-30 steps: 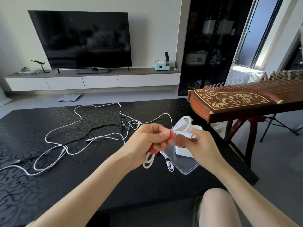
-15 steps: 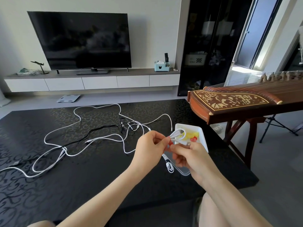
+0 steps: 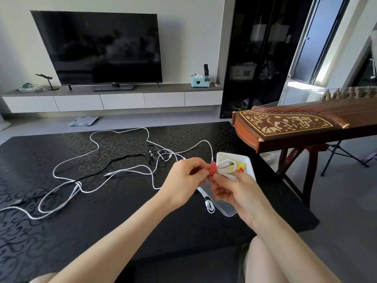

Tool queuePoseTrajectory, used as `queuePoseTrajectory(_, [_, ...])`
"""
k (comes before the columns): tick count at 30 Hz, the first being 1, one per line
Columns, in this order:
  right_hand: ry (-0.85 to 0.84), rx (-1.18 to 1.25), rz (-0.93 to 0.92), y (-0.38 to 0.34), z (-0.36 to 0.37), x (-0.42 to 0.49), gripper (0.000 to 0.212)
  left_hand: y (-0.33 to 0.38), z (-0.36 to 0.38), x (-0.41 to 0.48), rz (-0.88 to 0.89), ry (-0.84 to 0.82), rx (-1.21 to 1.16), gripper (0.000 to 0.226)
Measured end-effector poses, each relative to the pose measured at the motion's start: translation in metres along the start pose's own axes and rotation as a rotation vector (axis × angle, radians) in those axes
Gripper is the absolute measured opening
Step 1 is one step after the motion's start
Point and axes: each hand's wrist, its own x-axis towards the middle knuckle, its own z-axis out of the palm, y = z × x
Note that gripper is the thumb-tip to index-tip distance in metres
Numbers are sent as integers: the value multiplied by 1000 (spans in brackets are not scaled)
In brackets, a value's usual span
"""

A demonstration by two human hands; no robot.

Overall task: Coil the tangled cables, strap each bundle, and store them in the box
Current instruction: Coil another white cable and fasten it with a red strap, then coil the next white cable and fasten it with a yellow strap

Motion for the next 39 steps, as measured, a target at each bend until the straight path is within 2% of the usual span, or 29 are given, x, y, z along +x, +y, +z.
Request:
queuePoseTrajectory(3, [82, -19, -60, 7, 2, 0, 16, 5, 0, -2, 41, -25, -45, 27])
queuePoseTrajectory(8, [133, -120, -184, 13, 4, -2, 20, 8, 5, 0, 62, 84, 2, 27])
queuePoseTrajectory(12, [233, -354, -355, 16, 5, 0, 28, 14, 4, 6, -195, 54, -335, 33])
queuePoseTrajectory(15, [319, -560, -463, 15, -2, 1, 29, 13, -4, 12, -411, -50, -463, 33])
queuePoseTrajectory(17, [308, -585, -426, 12, -9, 2, 25, 10, -5, 13, -460, -80, -444, 31])
queuePoseTrajectory(20, [77, -428, -353, 13, -16, 4, 15, 0, 3, 15, -460, -24, -413, 30])
queuePoseTrajectory(22, [8, -336, -284, 18, -22, 7, 6, -8, 9, 16, -427, -26, -382, 34])
queuePoseTrajectory(26, [26, -273, -62, 37, -42, 23, 9, -25, 19, 19, -297, -194, -106, 21])
queuePoseTrajectory(28, [91, -177, 26, 47, -54, 31, 9, -38, 16, 22, -259, -211, -9, 11])
queuePoseTrajectory(29, [154, -168, 26, 51, -60, 35, 9, -48, 12, 24, -239, -169, 45, 15])
queuePoseTrajectory(31, [289, -249, -35, 64, -68, 42, 12, -67, 3, 29, -247, 44, 117, 20])
queuePoseTrajectory(33, [363, -410, -142, 79, -65, 47, 16, -82, -2, 32, -345, 238, 100, 17])
queuePoseTrajectory(34, [389, -527, -216, 88, -60, 50, 18, -90, -1, 33, -411, 262, 94, 15])
queuePoseTrajectory(39, [402, -1138, -783, 120, -38, 80, 27, -124, 15, 34, -700, 131, -34, 15])
